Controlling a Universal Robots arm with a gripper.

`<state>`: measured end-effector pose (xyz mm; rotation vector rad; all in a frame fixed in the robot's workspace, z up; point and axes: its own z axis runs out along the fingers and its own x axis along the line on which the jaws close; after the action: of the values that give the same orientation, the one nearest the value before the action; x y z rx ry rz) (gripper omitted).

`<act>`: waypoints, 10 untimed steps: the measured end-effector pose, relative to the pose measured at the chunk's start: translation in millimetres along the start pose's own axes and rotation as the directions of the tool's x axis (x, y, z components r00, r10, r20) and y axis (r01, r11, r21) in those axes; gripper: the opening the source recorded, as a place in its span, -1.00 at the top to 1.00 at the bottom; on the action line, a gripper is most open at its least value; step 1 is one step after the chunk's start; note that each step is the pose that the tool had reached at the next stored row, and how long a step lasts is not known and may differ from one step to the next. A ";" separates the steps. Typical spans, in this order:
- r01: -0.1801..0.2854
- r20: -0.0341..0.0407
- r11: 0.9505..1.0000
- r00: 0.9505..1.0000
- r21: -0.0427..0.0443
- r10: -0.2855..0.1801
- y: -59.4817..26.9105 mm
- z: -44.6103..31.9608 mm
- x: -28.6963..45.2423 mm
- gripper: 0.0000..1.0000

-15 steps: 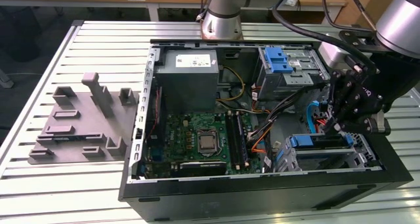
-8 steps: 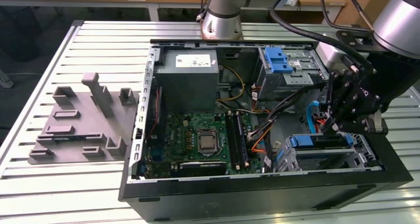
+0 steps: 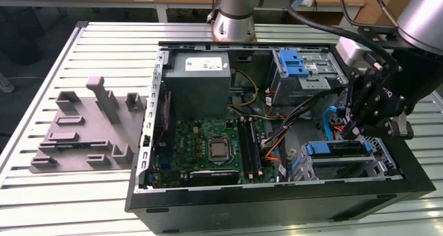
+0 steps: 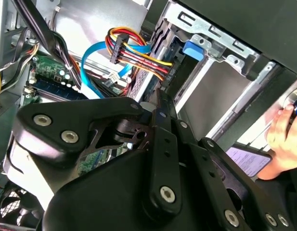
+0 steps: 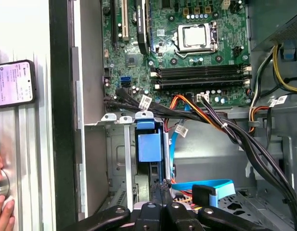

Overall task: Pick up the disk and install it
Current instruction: 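Insert the second disk wire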

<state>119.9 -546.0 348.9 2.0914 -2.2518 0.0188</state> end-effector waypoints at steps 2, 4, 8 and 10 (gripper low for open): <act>0.000 0.000 1.000 1.000 0.000 0.000 0.2 -3.9 -0.1 0.79; 0.000 0.000 1.000 1.000 0.000 0.000 0.3 -5.6 -0.1 0.79; 0.000 0.001 1.000 1.000 0.002 0.000 2.9 -5.8 0.1 0.79; 0.000 0.001 1.000 1.000 0.004 0.000 5.3 -5.7 0.2 0.79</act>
<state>114.8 -545.5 354.8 2.0933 -2.2540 0.0222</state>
